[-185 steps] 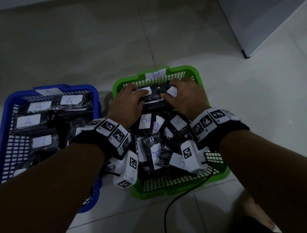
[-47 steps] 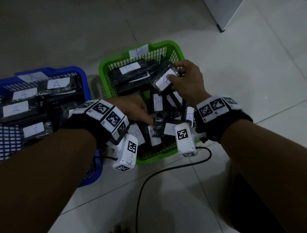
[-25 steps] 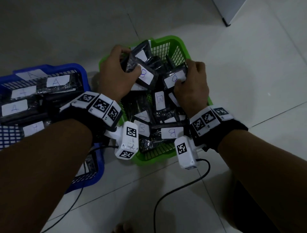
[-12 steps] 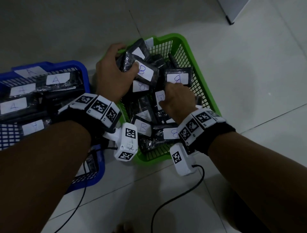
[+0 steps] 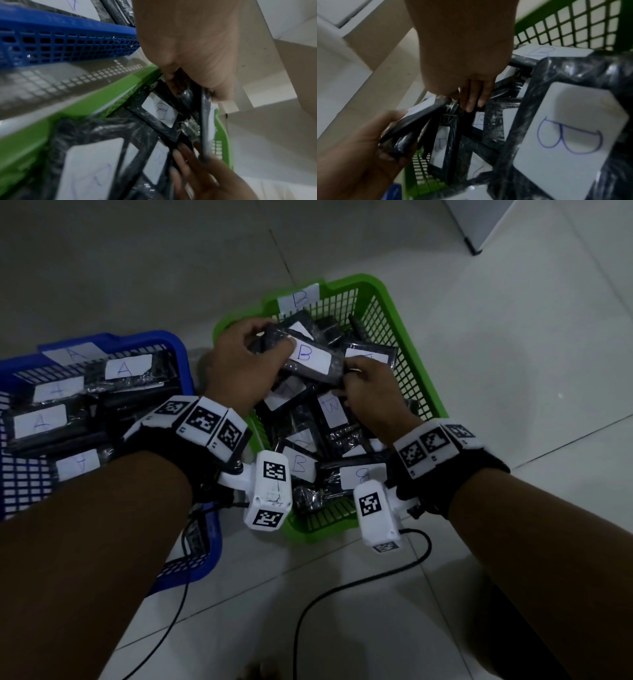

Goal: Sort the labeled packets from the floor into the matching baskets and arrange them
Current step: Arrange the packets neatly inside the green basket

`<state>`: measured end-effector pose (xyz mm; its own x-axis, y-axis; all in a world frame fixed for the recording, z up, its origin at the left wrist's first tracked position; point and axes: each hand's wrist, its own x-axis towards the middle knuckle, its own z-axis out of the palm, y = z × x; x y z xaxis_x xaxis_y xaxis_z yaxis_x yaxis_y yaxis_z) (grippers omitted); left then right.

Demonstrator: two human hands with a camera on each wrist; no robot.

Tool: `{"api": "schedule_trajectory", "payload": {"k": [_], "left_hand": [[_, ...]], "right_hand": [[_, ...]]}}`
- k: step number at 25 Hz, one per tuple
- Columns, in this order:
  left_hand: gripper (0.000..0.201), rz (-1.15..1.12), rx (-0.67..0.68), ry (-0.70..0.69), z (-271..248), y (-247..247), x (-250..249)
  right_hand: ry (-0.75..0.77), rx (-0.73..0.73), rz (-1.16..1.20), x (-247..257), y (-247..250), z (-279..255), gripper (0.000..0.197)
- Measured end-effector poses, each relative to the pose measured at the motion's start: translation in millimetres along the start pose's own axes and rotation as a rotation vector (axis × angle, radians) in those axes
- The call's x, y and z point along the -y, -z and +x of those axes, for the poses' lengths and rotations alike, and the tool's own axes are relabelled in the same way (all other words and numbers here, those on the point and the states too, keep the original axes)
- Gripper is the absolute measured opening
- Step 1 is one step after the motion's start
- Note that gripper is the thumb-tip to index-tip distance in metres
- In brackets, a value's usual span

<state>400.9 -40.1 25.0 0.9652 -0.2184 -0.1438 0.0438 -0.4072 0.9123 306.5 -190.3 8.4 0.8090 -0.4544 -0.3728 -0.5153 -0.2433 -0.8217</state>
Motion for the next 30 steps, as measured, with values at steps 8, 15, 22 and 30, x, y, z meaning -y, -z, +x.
{"api": "schedule_trajectory", "payload": {"k": [8, 15, 22, 30], "left_hand": [[0.039, -0.045, 0.291, 0.151, -14, -3, -9], [0.028, 0.362, 0.535, 0.099, -19, -5, -13], [0.023, 0.749, 0.412, -0.355, -25, 0, -16], [0.043, 1.054, 0.968, -0.128, -48, 0, -16]], "right_hand": [[-0.122, -0.073, 0.568, 6, 23, -3, 0.026], [0.004, -0.354, 0.314, 5, 30, 0, 0.022], [0.023, -0.313, 0.044, -4, 33, -12, 0.025], [0.169, -0.277, -0.328, 2, 37, -22, 0.025]]}}
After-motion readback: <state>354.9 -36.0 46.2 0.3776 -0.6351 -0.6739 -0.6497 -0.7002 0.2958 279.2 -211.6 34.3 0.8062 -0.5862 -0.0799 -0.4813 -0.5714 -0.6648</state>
